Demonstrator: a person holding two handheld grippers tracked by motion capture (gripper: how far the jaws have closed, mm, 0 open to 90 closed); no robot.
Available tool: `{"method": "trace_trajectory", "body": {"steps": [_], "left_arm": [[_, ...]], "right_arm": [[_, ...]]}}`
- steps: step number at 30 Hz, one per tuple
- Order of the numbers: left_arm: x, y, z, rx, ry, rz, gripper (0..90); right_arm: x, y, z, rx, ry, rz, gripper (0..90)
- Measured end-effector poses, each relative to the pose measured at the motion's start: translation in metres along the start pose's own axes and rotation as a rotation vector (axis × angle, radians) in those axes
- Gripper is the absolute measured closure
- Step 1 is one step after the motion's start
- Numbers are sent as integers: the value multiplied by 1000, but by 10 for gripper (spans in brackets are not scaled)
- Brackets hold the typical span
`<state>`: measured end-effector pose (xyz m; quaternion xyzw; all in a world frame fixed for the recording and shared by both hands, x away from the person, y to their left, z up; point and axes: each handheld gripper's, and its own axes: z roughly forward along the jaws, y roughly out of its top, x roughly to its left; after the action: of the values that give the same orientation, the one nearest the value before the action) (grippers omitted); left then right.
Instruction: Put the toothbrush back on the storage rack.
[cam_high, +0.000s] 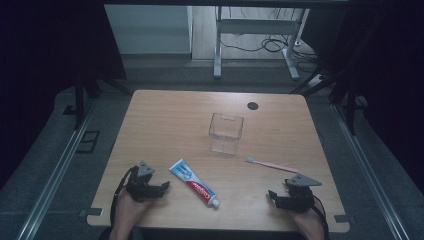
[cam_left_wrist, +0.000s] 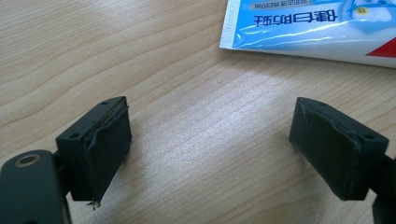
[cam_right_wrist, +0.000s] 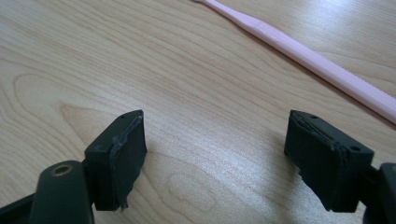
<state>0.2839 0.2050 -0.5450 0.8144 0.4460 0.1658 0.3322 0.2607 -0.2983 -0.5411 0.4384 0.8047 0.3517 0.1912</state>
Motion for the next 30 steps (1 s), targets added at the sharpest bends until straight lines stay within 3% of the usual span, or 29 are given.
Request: {"method": "trace_trajectory", "body": {"steps": [12,30], "left_arm": [[0,3,2,1,8,-10,128],[0,3,2,1,8,-10,128]], "right_arm": [[-1,-1,0,5,24,-20,164],[-4,-2,-2,-4,35,-17,216]]}}
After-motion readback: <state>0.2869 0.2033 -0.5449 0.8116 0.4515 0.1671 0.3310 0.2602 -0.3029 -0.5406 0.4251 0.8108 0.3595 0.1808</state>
